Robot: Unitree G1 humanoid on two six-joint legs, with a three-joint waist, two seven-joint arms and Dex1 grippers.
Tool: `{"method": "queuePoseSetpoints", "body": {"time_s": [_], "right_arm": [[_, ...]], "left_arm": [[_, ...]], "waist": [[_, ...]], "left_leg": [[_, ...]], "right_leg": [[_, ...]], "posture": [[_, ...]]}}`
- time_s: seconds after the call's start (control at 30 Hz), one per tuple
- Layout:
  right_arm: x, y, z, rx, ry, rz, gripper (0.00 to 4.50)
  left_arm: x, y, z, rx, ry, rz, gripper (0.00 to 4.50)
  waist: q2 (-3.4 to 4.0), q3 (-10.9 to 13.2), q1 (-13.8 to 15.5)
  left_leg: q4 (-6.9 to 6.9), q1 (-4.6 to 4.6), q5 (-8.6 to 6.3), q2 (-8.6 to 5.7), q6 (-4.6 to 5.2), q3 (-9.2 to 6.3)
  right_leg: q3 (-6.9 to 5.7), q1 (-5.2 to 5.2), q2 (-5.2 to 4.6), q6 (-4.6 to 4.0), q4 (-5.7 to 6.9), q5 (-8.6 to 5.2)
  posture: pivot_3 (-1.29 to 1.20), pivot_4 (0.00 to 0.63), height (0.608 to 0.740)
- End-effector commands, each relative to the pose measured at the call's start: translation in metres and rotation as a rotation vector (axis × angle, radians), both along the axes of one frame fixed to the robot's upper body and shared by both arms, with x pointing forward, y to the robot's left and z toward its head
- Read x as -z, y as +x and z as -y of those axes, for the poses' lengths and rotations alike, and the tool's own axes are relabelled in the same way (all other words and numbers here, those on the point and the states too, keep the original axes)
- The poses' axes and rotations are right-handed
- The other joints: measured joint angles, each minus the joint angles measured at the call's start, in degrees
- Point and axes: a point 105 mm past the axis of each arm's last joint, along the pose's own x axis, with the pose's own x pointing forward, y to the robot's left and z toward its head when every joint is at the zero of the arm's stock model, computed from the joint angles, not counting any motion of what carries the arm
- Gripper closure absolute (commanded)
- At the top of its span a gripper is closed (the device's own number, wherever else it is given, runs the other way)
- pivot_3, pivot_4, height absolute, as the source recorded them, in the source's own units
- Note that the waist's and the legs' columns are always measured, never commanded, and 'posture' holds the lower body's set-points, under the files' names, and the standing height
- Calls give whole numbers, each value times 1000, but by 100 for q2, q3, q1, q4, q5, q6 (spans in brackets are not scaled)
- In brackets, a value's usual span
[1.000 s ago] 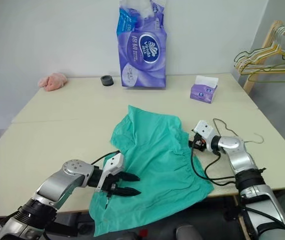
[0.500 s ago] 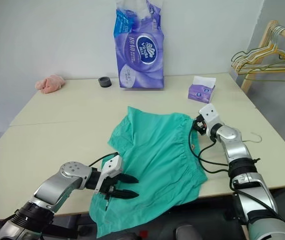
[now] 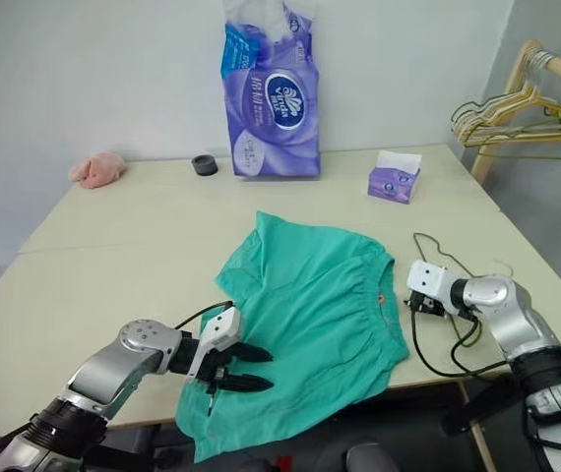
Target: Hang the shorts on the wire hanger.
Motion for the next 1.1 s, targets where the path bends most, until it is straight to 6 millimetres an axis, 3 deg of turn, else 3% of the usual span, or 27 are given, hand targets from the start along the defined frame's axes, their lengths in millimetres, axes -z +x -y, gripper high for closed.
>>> {"method": "queuePoseSetpoints", "body": {"time_s": [0.03,0.23,0.33,0.43,0.5,0.7,0.8,0.97,1.1], "right_arm": [[-36,-7,0,20,101,12,1362],[-70,-44,-43,-31,479,-118,1362],[-68,-48,-45,53,541,-110,1362],[-67,-43,-41,172,596,-62,1362],[-67,-41,-35,265,639,-8,1362],[-68,-32,22,686,700,181,1362],[-60,-44,33,754,689,144,1362],[-51,-56,58,895,697,107,1362],[-35,-68,74,1029,703,30,1362]], "left_arm": [[-5,10,7,-63,-52,8,1691],[-50,40,19,-205,-267,30,1691],[-69,54,13,-266,-334,56,1691],[-75,58,4,-277,-321,91,1691],[-76,57,-1,-256,-272,143,1691],[-85,53,3,-117,-219,240,1691],[-80,50,1,-12,-137,296,1691],[-89,63,3,-7,-166,341,1691],[-95,57,11,75,-185,336,1691]], "waist": [[-3,9,46],[-45,36,101],[-50,39,99],[-50,41,95],[-56,52,101],[-59,65,143],[-63,75,148],[-59,104,120],[-58,104,52]], "left_leg": [[2,-4,0,0,0,-4],[8,-10,0,6,0,-15],[4,-10,-1,6,-2,-15],[3,-10,-3,6,-5,-7],[3,-11,-4,5,-7,-4],[3,-18,-4,6,-9,0],[2,-19,-5,3,-10,3],[1,-19,-5,1,-10,9],[-3,-19,-6,2,-9,10]], "right_leg": [[-3,0,-4,1,-1,-1],[-14,-1,-5,4,2,0],[-14,-5,1,4,1,-1],[-6,-9,1,3,0,-1],[-2,-11,0,4,0,-1],[2,-17,-7,3,1,-1],[1,-17,-8,3,-6,-1],[4,-20,0,2,-4,-1],[4,-21,4,2,-5,-1]], "posture": [[-115,54,740],[-125,58,740],[-124,61,740],[-126,63,740],[-123,66,740],[-145,69,740],[-155,69,740],[-163,69,740],[-179,68,740]]}}
